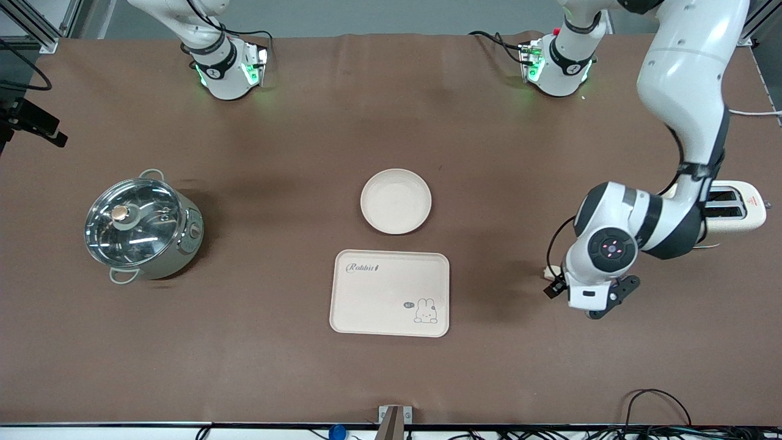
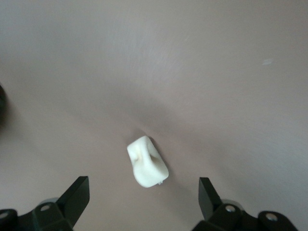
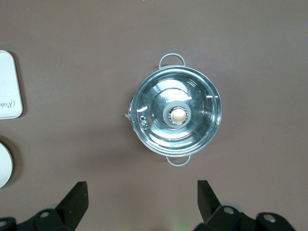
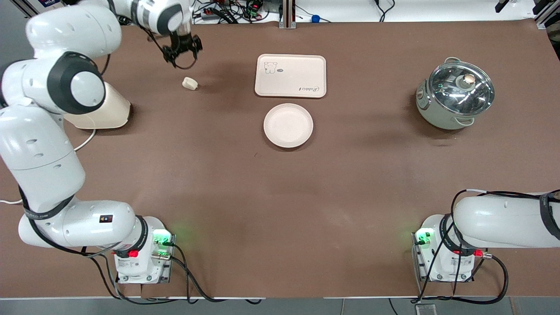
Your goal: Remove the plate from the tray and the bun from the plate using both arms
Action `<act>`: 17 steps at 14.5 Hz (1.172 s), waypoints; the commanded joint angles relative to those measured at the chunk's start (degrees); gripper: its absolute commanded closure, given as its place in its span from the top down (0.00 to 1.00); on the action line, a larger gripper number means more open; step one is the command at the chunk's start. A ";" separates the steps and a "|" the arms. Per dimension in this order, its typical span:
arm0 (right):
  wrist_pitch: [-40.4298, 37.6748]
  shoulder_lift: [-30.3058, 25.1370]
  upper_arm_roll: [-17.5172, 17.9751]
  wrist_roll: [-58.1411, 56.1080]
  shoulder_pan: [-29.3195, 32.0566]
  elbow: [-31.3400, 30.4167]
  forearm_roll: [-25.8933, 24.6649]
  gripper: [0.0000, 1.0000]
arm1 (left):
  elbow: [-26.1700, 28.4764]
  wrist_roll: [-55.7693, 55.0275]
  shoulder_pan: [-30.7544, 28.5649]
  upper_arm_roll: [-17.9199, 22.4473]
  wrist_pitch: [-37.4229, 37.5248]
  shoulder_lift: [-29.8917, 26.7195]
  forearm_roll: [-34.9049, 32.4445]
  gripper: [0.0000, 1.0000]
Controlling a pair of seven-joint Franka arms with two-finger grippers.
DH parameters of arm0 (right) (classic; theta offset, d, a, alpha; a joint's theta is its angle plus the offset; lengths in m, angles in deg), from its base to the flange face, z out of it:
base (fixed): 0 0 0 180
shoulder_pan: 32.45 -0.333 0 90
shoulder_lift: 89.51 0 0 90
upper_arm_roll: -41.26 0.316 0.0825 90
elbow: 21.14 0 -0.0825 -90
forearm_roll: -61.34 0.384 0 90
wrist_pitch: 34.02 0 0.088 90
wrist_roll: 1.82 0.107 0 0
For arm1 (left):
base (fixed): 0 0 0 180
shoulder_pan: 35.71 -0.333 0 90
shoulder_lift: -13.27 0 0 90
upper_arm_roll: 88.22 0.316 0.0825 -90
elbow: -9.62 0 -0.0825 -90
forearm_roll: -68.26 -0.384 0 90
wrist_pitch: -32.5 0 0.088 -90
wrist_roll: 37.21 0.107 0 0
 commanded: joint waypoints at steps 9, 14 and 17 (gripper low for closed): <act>0.71 -1.34 -0.20 1.70 -1.40 -1.72 0.19 1.00 | 0.29 43.11 -6.94 -0.14 16.90 -27.98 13.23 1.00; -0.35 -1.34 -0.28 1.70 -1.23 -1.72 0.28 1.00 | 1.34 50.43 -6.97 0.73 23.42 -35.37 18.79 1.00; 0.53 -1.17 -0.28 1.79 -1.23 -1.63 0.28 1.00 | 6.43 50.61 1.01 7.75 24.38 -40.91 22.39 1.00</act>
